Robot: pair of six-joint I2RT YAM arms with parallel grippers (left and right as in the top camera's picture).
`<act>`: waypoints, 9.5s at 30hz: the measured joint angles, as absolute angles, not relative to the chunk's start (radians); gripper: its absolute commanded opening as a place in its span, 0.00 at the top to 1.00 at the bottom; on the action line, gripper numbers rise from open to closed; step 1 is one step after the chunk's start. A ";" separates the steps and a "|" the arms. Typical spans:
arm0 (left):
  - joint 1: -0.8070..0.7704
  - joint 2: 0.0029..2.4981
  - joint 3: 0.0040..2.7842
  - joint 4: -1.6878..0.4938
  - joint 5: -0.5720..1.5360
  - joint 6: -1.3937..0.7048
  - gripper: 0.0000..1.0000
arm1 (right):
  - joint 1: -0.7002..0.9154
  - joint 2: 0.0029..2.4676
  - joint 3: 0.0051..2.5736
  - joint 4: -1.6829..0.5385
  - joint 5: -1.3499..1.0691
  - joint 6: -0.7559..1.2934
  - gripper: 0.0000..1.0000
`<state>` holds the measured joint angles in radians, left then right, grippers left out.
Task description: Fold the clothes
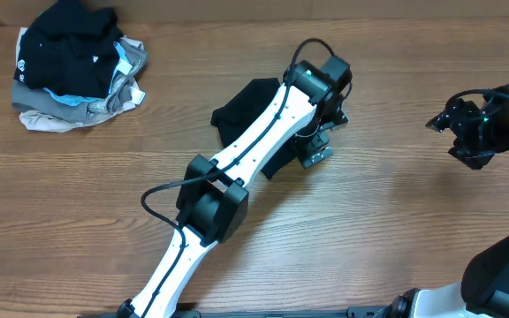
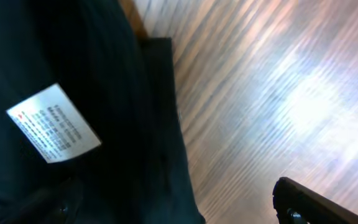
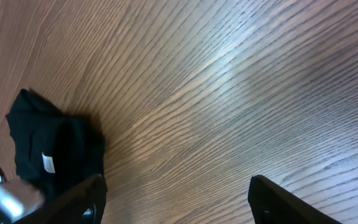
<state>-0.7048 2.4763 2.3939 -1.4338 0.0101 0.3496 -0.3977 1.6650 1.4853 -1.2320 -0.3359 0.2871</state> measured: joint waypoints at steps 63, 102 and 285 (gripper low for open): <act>0.075 2.322 2.701 -0.828 -0.659 0.509 0.96 | -0.398 1.665 1.485 -1.285 -0.333 0.265 0.23; 0.262 2.450 2.688 -1.069 -0.120 0.524 0.82 | -0.398 1.665 1.485 -1.325 -0.333 0.265 0.22; 0.171 2.246 3.118 -1.414 0.251 0.024 0.00 | 0.049 0.015 0.019 0.006 -0.149 -0.078 0.00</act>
<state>0.1715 2.2463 3.1180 -1.4143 0.2512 0.0242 0.0486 0.0147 0.0185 0.0055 -0.1486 -0.0784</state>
